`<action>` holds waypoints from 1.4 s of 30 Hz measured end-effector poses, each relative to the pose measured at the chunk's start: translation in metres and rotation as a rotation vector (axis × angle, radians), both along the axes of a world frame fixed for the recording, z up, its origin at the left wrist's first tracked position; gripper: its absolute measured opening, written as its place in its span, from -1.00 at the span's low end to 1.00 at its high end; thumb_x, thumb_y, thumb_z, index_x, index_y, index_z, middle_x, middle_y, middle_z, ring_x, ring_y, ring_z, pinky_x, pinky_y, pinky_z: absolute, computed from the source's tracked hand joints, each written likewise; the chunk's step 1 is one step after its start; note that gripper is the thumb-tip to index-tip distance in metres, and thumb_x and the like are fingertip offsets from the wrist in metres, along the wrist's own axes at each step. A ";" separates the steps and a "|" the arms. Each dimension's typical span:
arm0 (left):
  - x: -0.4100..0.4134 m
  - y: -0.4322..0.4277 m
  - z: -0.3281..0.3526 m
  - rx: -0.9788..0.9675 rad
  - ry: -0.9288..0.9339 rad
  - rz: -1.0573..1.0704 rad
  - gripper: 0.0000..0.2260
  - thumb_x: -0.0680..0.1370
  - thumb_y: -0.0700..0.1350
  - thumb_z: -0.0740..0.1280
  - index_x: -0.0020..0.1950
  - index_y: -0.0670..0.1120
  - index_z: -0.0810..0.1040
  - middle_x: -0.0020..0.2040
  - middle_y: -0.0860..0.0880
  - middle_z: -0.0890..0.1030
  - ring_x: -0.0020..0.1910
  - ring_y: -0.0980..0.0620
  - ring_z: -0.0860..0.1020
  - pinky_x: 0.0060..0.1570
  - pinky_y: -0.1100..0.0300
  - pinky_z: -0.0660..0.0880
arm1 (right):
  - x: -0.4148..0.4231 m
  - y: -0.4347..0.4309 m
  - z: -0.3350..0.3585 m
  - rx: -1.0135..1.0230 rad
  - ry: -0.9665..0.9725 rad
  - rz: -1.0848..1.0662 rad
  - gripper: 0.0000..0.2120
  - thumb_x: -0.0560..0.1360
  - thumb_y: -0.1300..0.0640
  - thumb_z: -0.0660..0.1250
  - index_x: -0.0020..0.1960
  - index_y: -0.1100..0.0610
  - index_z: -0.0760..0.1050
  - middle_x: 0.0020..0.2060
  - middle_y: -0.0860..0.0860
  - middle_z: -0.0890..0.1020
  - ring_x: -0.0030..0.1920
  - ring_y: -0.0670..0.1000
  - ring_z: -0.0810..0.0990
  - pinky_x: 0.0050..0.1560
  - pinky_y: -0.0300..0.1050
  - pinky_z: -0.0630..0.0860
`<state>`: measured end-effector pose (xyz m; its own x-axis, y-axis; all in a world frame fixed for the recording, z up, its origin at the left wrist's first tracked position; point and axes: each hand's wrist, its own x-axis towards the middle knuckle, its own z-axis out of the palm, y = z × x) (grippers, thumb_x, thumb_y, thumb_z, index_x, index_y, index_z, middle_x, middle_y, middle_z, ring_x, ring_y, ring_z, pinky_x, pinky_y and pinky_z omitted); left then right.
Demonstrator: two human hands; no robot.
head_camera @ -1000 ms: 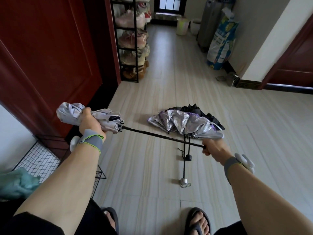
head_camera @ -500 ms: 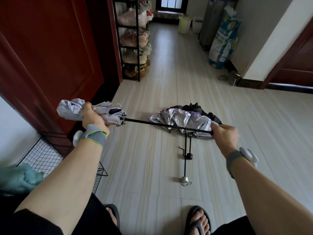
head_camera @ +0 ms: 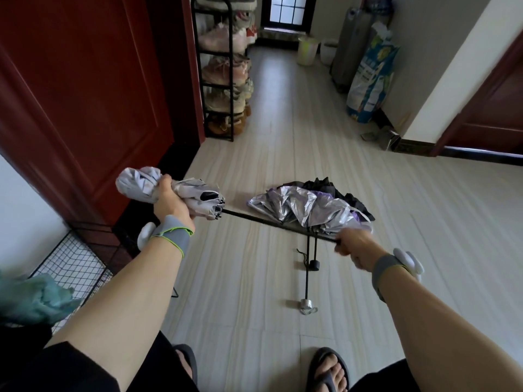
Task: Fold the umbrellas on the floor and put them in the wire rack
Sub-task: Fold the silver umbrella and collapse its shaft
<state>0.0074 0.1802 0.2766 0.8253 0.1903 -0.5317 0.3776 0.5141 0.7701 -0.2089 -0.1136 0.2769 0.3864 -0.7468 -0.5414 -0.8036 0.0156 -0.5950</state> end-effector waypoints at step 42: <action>-0.019 -0.042 0.016 -0.071 -0.028 -0.039 -0.60 0.50 0.26 0.34 0.13 0.00 0.59 0.03 0.01 0.70 -0.05 -0.03 0.69 -0.01 0.01 0.64 | 0.051 0.047 0.022 -0.500 -0.588 -0.015 -0.56 0.56 0.09 0.24 -0.47 0.16 0.32 -0.56 0.00 0.36 -0.45 0.03 0.33 -0.35 -0.11 0.31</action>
